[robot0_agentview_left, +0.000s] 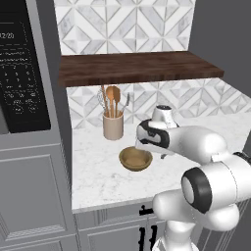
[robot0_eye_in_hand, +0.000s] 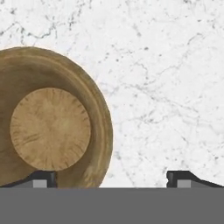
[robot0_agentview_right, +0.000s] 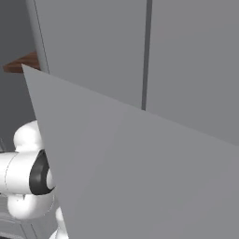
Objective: Pick up the bowls on the counter and stack them on top of one another in the open cabinet. Place the smaller bowl on top of the larger bowl.
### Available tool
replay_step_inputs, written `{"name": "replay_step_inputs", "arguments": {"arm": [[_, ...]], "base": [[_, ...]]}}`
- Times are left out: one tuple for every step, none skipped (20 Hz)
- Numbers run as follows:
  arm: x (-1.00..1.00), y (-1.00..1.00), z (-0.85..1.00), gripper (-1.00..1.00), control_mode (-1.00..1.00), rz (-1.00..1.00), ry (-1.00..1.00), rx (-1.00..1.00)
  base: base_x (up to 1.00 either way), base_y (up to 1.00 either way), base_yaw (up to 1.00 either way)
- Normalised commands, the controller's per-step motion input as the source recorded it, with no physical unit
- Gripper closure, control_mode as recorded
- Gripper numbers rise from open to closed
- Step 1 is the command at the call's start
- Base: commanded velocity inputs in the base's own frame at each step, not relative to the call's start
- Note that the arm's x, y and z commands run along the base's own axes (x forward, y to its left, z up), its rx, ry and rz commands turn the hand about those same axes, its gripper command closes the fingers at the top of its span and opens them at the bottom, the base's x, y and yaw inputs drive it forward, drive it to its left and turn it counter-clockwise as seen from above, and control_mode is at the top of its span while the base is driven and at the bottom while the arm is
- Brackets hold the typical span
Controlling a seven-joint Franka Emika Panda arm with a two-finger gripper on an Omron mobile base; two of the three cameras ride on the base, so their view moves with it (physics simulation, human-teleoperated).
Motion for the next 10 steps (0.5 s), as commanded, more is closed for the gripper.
{"name": "replay_step_inputs", "arguments": {"arm": [[0.28, 0.0, -0.24, -1.0, -1.0, 0.0, -0.01, 0.0], [0.29, 0.0, -0.26, -1.0, -1.0, 0.0, -0.01, 0.0], [0.29, 0.01, -0.29, -1.0, -1.0, 0.0, -0.01, 0.0], [0.26, 0.02, -0.31, -1.0, -1.0, 0.0, 0.0, 0.0], [0.21, 0.05, -0.39, -1.0, -1.0, 0.0, 0.0, 0.0], [0.2, 0.06, -0.41, -1.0, -1.0, 0.0, 0.0, 0.0], [0.2, 0.06, -0.41, -1.0, -1.0, 0.0, 0.0, 0.0], [0.2, 0.06, -0.37, -1.0, -1.0, 0.0, 0.0, 0.0], [0.25, 0.09, -0.36, -1.0, -1.0, 0.0, 0.0, 0.0], [0.24, 0.09, -0.36, -1.0, -1.0, 0.0, 0.0, 0.0]], "base": [[0.0, 0.0, 0.0], [0.0, 0.0, 0.0], [0.0, 0.0, 0.0], [0.0, 0.0, 0.0], [0.0, 0.0, 0.0], [0.0, 0.0, 0.0], [0.0, 0.0, 0.0], [0.0, 0.0, 0.0], [0.0, 0.0, 0.0], [0.0, 0.0, 0.0]]}}
